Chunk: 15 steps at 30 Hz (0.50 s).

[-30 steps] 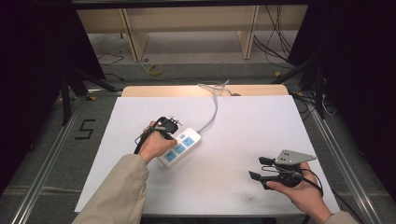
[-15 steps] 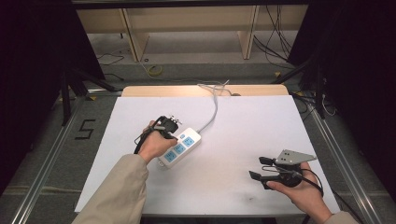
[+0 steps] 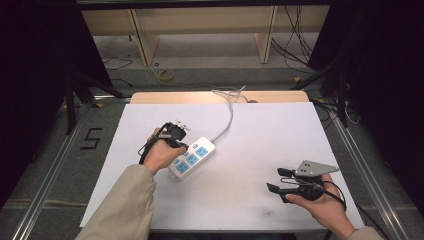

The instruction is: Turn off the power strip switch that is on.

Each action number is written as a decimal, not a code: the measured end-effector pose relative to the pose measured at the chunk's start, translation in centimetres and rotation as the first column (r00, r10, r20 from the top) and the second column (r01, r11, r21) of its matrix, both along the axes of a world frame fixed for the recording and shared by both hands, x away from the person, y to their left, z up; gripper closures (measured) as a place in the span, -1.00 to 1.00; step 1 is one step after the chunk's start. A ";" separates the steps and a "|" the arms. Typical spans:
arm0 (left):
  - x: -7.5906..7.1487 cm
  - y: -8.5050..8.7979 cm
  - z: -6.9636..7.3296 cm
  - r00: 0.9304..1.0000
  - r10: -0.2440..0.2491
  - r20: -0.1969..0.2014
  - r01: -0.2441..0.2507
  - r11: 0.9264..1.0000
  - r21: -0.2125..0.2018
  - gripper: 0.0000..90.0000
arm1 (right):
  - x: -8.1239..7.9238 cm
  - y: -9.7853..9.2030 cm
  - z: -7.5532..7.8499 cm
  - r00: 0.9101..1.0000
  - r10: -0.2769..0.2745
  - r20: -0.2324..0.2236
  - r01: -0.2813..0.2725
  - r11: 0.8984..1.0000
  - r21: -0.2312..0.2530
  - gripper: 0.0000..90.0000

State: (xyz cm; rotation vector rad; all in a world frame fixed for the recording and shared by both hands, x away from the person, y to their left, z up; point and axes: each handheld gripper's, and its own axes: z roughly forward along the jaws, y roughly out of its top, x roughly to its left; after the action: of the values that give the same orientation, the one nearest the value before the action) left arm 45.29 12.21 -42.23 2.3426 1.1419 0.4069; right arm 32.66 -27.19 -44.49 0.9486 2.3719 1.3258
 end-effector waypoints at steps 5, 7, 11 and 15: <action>-0.3 0.2 0.4 1.000 -0.004 0.019 0.004 1.000 -0.022 0.77 | 0.0 0.0 0.0 1.000 -0.002 0.001 0.002 1.000 0.002 -0.28; -0.4 0.3 0.4 1.000 0.000 0.031 0.001 0.999 -0.037 0.67 | 0.0 0.0 0.0 1.000 -0.001 0.000 0.001 1.000 0.002 -0.28; -0.5 0.5 0.6 0.999 -0.005 0.033 0.007 0.998 -0.058 0.45 | 0.0 0.0 0.0 1.000 0.001 0.002 -0.001 1.000 -0.001 -0.28; -0.6 0.7 0.6 0.998 -0.021 0.061 0.024 0.998 -0.054 0.16 | 0.0 -0.1 0.0 1.000 -0.003 0.003 0.003 1.000 0.000 -0.28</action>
State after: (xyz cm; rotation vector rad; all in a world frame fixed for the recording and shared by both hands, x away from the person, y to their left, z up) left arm 44.67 12.93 -41.63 2.2784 1.0842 0.4297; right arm 32.67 -27.25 -44.49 0.9493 2.3678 1.3254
